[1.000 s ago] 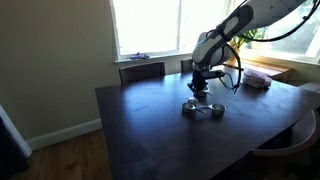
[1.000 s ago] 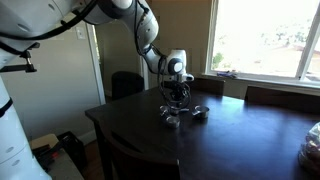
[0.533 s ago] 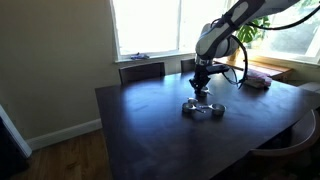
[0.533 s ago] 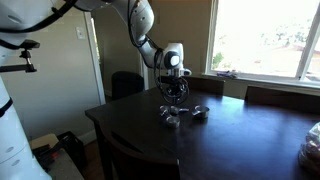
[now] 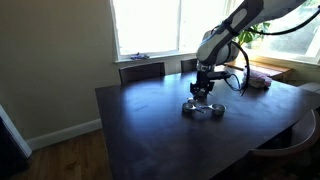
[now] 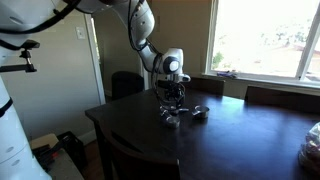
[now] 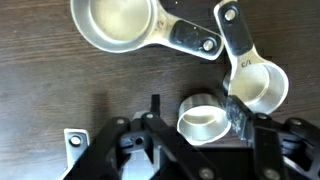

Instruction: Stack the cups

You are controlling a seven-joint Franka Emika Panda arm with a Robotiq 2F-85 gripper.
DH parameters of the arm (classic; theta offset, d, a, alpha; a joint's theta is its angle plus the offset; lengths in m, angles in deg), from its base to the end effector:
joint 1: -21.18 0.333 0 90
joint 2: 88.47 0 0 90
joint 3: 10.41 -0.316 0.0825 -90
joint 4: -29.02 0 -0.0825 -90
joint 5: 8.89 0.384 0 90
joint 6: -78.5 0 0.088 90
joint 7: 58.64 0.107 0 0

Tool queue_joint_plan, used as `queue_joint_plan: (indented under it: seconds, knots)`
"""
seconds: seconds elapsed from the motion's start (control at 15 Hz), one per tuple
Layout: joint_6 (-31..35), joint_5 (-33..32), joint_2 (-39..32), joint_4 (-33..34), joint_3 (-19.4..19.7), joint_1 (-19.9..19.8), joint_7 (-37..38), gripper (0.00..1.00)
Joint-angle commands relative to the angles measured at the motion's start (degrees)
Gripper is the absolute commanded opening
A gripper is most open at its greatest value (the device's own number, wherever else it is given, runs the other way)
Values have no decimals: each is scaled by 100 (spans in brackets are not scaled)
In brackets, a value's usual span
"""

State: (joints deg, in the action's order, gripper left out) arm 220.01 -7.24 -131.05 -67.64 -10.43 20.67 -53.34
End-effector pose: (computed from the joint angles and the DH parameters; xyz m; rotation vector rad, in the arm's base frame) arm 0.6799 -0.0059 0.1694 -3.1148 0.1923 -0.0605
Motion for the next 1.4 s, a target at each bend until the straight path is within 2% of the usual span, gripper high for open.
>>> queue_joint_plan:
  seconds: [0.0, 0.2, 0.47, 0.53, 0.6, 0.73, 0.93, 1.07, 1.13, 1.2, 1.27, 1.33]
  knots:
    - [188, 278, -103, 39, 33, 79, 439, 95]
    - [305, 405, -238, 205, 88, 105, 735, 99]
    - [262, 495, -388, 488, 185, 102, 1051, 84]
    - [238, 501, -430, 558, 218, 103, 1125, 77]
    - [226, 497, -471, 611, 260, 110, 1213, 79]
    - [197, 493, -564, 724, 300, 100, 1286, 74]
    - [129, 484, -753, 892, 336, 115, 1377, 73]
    - [96, 487, -880, 985, 332, 127, 1401, 69]
    - [77, 486, -949, 1039, 314, 134, 1389, 64]
    - [60, 482, -1003, 1078, 312, 143, 1393, 64]
    - [34, 472, -1059, 1129, 311, 161, 1393, 45]
    - [22, 471, -1089, 1149, 309, 173, 1396, 40]
